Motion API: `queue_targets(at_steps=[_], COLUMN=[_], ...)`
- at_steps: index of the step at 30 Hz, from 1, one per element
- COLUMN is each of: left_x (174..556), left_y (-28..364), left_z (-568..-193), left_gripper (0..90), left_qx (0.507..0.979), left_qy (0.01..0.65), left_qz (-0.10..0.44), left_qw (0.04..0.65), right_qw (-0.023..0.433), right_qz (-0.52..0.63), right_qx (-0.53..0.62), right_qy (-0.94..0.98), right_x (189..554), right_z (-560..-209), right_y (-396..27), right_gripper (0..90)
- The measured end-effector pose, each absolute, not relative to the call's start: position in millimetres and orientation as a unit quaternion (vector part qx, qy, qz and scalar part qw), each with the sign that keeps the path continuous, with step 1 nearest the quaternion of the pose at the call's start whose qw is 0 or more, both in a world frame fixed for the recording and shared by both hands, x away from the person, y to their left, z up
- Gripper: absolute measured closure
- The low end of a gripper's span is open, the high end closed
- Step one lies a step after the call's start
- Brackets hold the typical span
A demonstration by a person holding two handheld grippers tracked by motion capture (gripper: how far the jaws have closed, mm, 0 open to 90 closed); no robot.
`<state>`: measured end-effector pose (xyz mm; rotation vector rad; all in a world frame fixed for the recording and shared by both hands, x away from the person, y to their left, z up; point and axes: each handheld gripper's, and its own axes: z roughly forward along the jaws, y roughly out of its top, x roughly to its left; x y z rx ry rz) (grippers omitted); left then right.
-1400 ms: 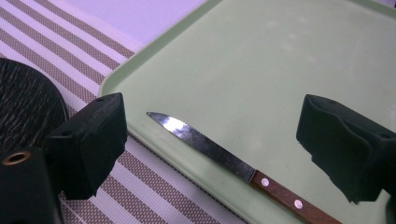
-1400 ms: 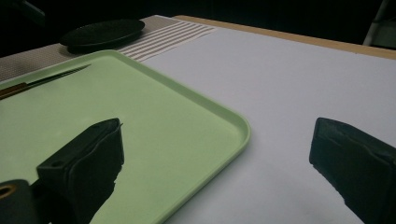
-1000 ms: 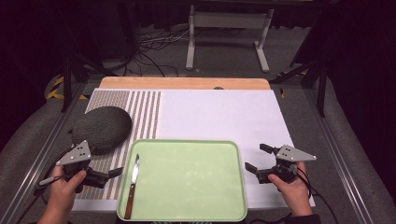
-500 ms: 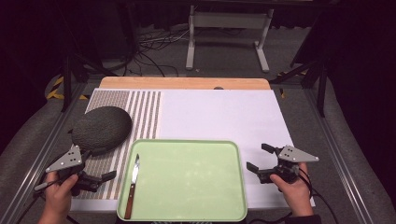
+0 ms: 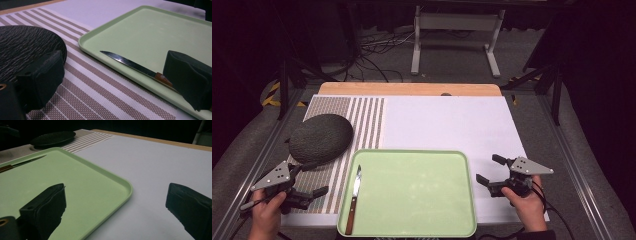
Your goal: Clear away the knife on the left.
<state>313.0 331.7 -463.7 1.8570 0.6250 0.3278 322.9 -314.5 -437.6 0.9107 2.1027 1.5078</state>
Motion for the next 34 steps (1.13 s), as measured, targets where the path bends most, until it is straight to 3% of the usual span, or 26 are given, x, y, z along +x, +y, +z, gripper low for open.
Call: queue_targets(at_steps=[34], left_x=[313], left_y=[338], left_z=[-470], left_gripper=[4.2], left_qx=[0.782], left_qy=[0.276], left_qz=[0.122], left_qw=[0.545], right_qw=[0.194], right_qz=[0.541], right_qx=[0.339], right_qy=[0.745], right_x=[321], right_z=[-449], right_y=[-321], right_gripper=[3.7])
